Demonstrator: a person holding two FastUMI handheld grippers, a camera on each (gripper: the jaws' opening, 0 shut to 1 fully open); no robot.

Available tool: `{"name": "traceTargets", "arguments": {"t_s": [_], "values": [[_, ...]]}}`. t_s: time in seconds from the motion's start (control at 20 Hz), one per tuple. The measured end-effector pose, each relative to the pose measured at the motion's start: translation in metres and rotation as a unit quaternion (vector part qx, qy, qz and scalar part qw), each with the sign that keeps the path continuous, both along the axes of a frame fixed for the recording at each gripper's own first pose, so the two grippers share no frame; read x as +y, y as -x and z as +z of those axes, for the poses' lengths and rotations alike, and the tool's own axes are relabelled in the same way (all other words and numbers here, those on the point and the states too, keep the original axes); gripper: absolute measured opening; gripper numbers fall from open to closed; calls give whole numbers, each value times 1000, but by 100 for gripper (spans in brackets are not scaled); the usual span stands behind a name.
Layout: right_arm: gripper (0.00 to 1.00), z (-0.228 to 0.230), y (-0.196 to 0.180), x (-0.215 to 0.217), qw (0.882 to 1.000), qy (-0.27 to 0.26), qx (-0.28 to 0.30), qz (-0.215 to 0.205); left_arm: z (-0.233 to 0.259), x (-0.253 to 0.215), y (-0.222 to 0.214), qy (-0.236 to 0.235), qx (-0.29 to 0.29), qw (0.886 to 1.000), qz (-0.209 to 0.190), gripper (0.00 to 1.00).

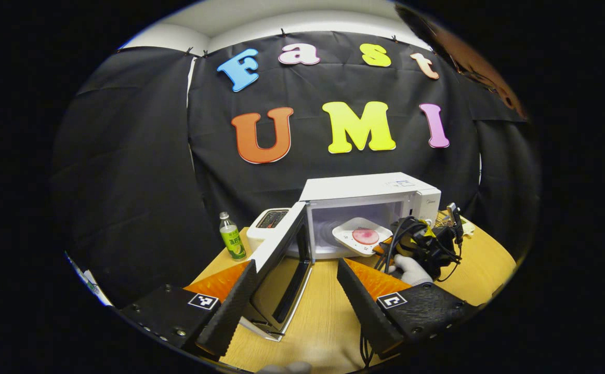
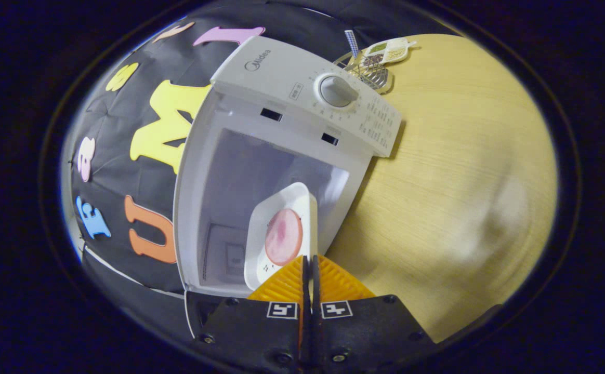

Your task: Open the microwave oven with the left hand, put the food in, and close the microwave oven.

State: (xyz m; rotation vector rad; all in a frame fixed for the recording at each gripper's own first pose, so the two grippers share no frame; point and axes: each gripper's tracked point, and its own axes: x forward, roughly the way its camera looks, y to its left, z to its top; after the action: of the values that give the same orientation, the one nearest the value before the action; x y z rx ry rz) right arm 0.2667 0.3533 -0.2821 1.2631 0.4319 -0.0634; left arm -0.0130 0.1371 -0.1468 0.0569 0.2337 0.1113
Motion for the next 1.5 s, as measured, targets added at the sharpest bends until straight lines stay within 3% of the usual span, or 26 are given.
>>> {"name": "traceTargets", "arguments": {"t_s": [0.2,0.3,0.4,0.65,0.7,0.75,0.8,0.85,0.9,1.0,1.05,1.15,1.25,1.3,1.35,1.4,1.45,1.5], "values": [[4,-10,-37,22,1000,-20,8,-16,6,12,3,-15,-4,1000,14,95],[4,-12,-56,14,998,-37,15,-56,3,14,3,-16,-1,1000,16,95],[4,-11,-72,11,997,-22,1,-79,0,18,3,-12,1,1000,19,95],[10,-16,-90,14,997,-4,-24,-79,-6,25,0,-7,3,1000,23,95],[0,-15,-86,14,997,-7,-24,-79,-5,23,-1,-6,2,1000,22,95],[11,-15,-85,12,996,-3,-23,-82,-5,24,-2,-6,3,1000,22,95],[11,-13,-84,9,996,0,-22,-83,-4,23,-1,-5,2,1000,22,95],[2,-9,-81,6,997,1,-26,-76,-3,22,-3,-7,0,1000,22,95],[14,-4,-75,6,997,3,-24,-68,0,23,-3,-9,-3,1000,22,95],[62,12,-67,-2,996,25,-48,-67,1,23,-1,-10,-3,1000,20,95],[77,17,-60,-3,997,41,-50,-49,5,22,0,-12,-8,1000,21,95],[85,23,-37,-5,996,70,-52,6,14,25,-1,-10,-18,1000,24,95],[92,37,-6,-28,992,106,-69,25,21,25,-3,-9,-24,999,21,95],[81,44,6,-45,986,145,-78,27,27,26,-5,-12,-32,999,19,95],[98,53,20,-59,980,179,-84,35,33,28,-6,-13,-36,999,17,95],[98,68,29,-62,975,193,-99,55,38,30,-8,-13,-39,999,16,95],[87,80,38,-64,967,215,-108,85,44,31,-9,-10,-41,999,10,95],[98,89,52,-71,956,249,-112,111,51,32,-9,-14,-46,999,7,95]]}}
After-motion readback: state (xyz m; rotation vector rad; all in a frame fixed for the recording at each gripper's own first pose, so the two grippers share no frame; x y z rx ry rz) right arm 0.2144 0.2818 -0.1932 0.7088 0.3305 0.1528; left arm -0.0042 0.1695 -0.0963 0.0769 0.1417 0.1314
